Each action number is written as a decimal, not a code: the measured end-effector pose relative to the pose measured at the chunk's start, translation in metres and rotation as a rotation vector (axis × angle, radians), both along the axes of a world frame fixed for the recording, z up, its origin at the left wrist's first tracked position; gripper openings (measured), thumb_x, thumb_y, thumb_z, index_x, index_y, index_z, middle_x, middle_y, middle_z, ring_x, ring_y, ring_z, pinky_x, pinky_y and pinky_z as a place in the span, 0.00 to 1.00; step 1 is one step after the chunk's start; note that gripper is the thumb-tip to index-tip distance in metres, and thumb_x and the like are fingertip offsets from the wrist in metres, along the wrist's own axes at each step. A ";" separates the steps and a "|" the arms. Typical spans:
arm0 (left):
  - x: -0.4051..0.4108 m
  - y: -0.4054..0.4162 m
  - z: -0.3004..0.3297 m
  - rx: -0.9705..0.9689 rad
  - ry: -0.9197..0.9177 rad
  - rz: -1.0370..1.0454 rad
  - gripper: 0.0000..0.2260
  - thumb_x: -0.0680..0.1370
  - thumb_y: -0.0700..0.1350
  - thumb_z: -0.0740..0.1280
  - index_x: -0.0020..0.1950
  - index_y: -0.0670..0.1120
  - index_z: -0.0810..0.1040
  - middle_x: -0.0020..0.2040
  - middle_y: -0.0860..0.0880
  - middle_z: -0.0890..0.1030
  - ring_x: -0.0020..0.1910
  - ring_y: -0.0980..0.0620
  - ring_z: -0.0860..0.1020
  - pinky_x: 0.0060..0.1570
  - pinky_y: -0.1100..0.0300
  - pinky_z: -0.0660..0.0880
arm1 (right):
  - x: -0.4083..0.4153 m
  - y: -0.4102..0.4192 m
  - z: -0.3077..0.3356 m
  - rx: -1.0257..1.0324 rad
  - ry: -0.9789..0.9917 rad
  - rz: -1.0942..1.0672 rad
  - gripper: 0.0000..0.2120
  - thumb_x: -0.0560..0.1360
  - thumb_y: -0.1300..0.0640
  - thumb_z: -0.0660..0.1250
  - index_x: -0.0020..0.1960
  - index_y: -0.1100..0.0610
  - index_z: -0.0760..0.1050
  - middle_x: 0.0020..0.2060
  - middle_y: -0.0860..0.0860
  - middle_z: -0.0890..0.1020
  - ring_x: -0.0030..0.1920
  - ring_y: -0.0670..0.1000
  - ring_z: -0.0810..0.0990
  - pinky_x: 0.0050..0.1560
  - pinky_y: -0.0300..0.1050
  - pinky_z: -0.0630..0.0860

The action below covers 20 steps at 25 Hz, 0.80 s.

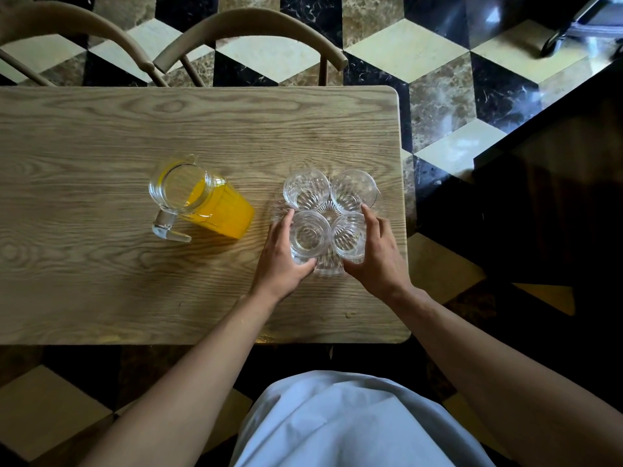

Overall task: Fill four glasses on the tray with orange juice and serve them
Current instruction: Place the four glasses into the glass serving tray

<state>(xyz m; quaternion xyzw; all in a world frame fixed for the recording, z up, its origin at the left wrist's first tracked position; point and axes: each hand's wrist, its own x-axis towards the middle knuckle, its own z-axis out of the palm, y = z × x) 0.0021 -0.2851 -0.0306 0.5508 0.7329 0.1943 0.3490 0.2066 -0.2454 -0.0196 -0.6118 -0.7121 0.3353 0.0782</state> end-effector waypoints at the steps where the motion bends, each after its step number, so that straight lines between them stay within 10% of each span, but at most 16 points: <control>1: 0.000 0.000 0.000 0.001 0.006 -0.001 0.48 0.70 0.43 0.82 0.84 0.45 0.59 0.78 0.43 0.69 0.75 0.46 0.72 0.69 0.62 0.67 | -0.001 0.001 0.000 -0.006 0.002 -0.006 0.54 0.69 0.52 0.80 0.83 0.51 0.47 0.74 0.55 0.65 0.71 0.55 0.70 0.61 0.43 0.71; 20: -0.004 -0.004 0.001 -0.013 0.013 -0.038 0.47 0.70 0.43 0.81 0.84 0.44 0.59 0.76 0.40 0.70 0.75 0.40 0.70 0.73 0.45 0.72 | 0.000 0.003 0.000 -0.007 -0.022 -0.002 0.54 0.68 0.50 0.79 0.82 0.51 0.49 0.70 0.55 0.68 0.67 0.55 0.71 0.63 0.45 0.71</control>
